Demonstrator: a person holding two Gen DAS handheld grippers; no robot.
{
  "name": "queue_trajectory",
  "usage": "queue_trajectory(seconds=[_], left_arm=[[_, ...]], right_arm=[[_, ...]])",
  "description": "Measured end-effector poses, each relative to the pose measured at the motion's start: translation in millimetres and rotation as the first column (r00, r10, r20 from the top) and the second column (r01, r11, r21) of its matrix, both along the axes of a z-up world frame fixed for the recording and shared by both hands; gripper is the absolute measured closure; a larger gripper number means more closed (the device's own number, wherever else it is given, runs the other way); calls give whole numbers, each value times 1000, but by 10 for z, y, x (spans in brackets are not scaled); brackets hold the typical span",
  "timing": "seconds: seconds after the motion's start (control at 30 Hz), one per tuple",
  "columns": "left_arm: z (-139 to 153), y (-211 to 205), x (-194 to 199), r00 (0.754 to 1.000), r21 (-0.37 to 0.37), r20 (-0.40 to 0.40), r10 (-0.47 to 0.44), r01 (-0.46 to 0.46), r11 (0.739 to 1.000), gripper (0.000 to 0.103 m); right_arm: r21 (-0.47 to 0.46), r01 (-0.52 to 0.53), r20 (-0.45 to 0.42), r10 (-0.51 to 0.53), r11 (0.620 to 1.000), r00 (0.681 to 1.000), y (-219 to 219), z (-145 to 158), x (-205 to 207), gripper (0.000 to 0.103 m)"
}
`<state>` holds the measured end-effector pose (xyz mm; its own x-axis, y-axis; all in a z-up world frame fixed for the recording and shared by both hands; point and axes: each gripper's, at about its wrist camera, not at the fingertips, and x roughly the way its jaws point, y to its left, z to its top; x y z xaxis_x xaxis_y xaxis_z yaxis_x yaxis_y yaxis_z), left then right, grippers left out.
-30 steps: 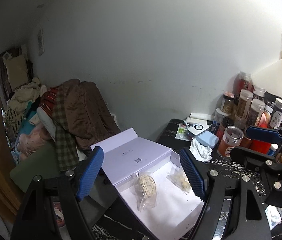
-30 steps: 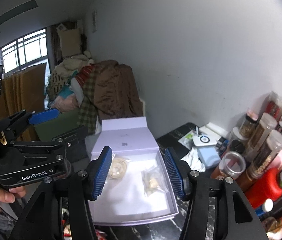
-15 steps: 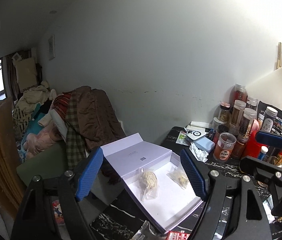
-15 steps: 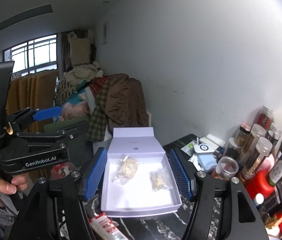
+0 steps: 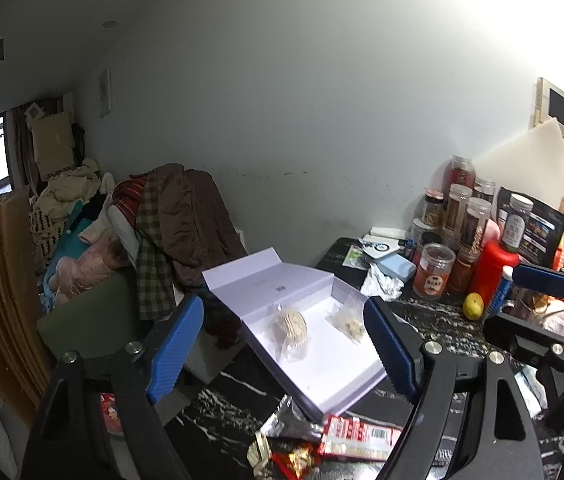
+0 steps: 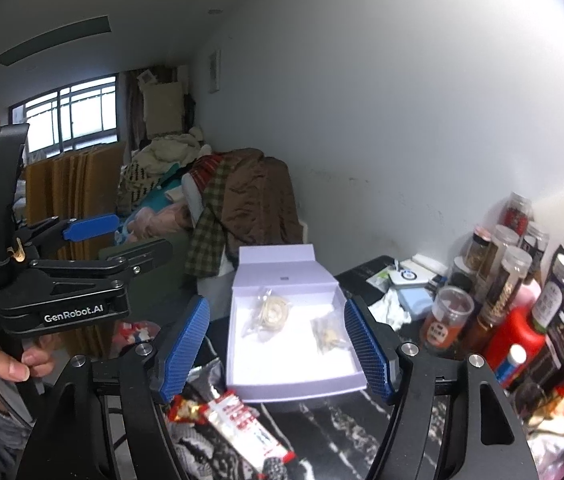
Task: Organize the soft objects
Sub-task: 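Move both tools back toward the remaining soft items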
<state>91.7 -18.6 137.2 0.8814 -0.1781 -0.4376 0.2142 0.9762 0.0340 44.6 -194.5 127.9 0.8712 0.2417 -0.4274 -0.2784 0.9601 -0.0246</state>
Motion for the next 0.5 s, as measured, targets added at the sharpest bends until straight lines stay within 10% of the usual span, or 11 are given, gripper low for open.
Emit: queue_trajectory(seconds=[0.5], left_arm=[[-483, 92, -386, 990, -23, -115, -82, 80, 997, 20]], right_arm=[[39, 18, -60, -16, 999, 998, 35, -455, -393, 32]])
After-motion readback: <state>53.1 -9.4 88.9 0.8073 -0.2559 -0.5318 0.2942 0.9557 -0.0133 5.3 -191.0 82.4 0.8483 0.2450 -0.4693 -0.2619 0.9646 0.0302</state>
